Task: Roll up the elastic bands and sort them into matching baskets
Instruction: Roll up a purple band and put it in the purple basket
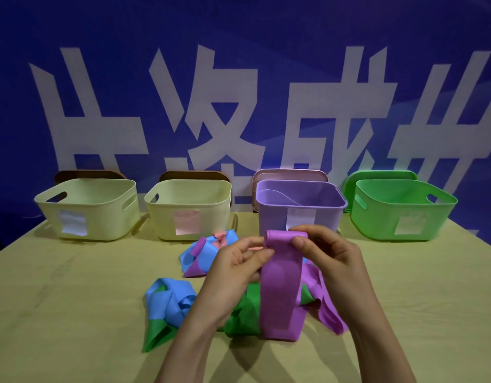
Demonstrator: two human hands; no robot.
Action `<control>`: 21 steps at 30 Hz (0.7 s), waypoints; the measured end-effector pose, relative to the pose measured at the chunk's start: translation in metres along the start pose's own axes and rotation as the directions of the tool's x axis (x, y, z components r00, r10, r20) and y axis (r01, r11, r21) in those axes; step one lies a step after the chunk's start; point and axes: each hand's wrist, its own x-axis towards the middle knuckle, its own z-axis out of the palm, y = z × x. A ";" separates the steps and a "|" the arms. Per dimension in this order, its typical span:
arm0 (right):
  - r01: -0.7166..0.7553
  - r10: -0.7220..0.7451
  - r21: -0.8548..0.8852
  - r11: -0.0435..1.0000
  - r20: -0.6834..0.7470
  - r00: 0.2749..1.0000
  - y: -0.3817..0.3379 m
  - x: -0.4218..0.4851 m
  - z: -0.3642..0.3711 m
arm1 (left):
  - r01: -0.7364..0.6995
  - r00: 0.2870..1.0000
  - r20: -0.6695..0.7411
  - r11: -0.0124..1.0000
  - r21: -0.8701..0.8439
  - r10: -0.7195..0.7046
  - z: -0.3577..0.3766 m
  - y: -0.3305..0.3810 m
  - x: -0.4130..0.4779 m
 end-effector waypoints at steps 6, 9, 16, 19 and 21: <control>-0.070 0.067 0.103 0.992 0.032 0.997 -0.001 -0.001 -0.002 | 0.010 0.997 -0.080 1.000 -0.009 -0.011 0.001 0.001 0.000; -0.037 0.032 0.074 0.997 0.057 0.998 -0.002 -0.002 -0.004 | 0.020 0.996 -0.084 0.999 -0.025 -0.022 0.001 0.001 0.000; 0.045 -0.044 -0.009 0.999 0.090 0.995 -0.001 0.000 -0.010 | 0.023 0.996 -0.088 0.998 0.059 -0.018 -0.003 0.004 0.000; 0.086 -0.086 -0.004 0.996 0.075 0.993 0.001 0.002 -0.011 | -0.001 1.000 -0.025 0.998 0.065 0.003 -0.001 0.008 -0.002; 0.113 -0.110 -0.027 0.993 0.077 0.991 0.001 0.002 -0.010 | -0.012 0.998 -0.055 0.999 0.032 0.013 0.001 0.008 -0.003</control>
